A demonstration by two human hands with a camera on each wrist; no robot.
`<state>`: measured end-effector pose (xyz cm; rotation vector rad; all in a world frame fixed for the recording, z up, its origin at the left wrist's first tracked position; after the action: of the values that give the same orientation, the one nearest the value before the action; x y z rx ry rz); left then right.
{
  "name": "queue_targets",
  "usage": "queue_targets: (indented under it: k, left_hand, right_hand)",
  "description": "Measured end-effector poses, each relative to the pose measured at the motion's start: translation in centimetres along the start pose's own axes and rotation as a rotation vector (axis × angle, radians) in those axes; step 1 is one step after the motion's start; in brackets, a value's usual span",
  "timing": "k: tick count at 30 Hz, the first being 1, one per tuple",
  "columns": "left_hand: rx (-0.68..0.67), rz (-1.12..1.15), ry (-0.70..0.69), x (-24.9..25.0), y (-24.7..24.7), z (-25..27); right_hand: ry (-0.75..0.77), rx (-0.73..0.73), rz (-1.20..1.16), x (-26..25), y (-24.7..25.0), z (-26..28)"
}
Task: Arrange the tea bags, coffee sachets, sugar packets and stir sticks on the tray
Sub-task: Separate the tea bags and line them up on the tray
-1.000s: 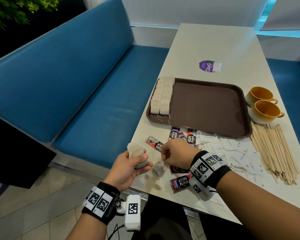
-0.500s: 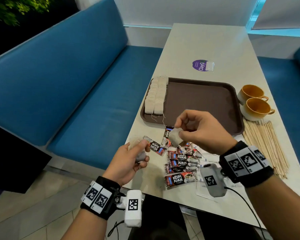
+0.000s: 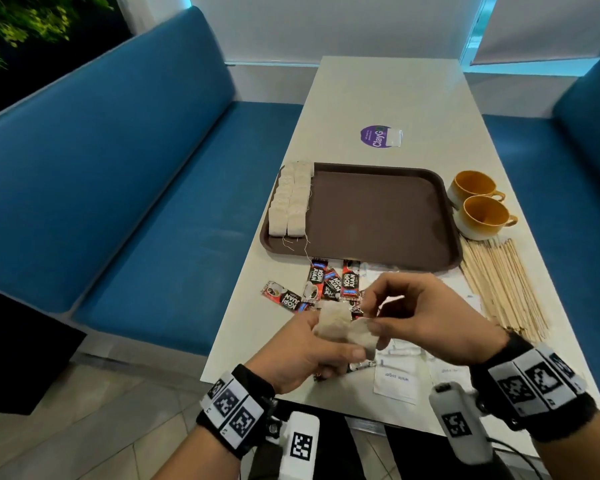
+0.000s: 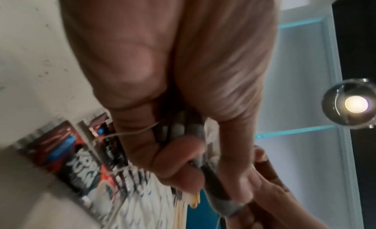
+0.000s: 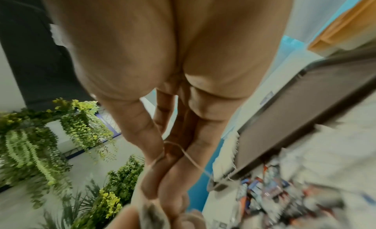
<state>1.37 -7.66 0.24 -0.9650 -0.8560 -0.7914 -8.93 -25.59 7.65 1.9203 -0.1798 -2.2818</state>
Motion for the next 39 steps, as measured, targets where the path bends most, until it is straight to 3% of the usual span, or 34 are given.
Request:
queue_targets:
  k: [4,8,13,16,23,31,36,39]
  left_hand:
    - [0.048,-0.035,0.004,-0.6,-0.1,0.0]
    - [0.247,0.083,-0.035,0.3,1.6,0.6]
    - [0.461,0.187,-0.142,1.6,4.9,2.6]
    - [0.517,0.207,-0.157,1.5,6.2,3.4]
    - [0.530,0.231,-0.124,0.5,6.4,3.8]
    - [0.497,0.216,-0.125,0.6,6.2,3.8]
    - [0.402,0.165,-0.128,1.6,5.4,2.8]
    - [0.377,0.132,-0.138,2.0,5.8,2.1]
  right_hand:
    - [-0.026,0.098,-0.061,1.5,-0.2,0.7]
    - [-0.165,0.173,0.363,3.4,1.3,-1.5]
    - [-0.324,-0.085,0.870,5.4,0.4,-4.4]
    - [-0.353,-0.153,1.010,6.0,-1.2,-5.1]
    - [-0.273,-0.184,0.876,6.2,-3.4,-6.2]
    - [-0.156,0.080,0.555,3.3,-0.4,-6.1]
    - [-0.025,0.052,0.213,0.2,-1.9,-7.4]
    - [-0.056,0.058,0.124,-0.2,-2.5,-9.0]
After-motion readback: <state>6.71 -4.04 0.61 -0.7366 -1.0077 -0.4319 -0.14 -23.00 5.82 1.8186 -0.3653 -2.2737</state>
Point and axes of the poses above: each hand's wrist, its own z-axis away from the middle knuckle, its own y-axis out of the back of the hand, x = y × z, the point moved 1 cm from there along -z, towards the middle knuckle, and after that the axes turned 9 degrees about -x, right-handed, at the moved point
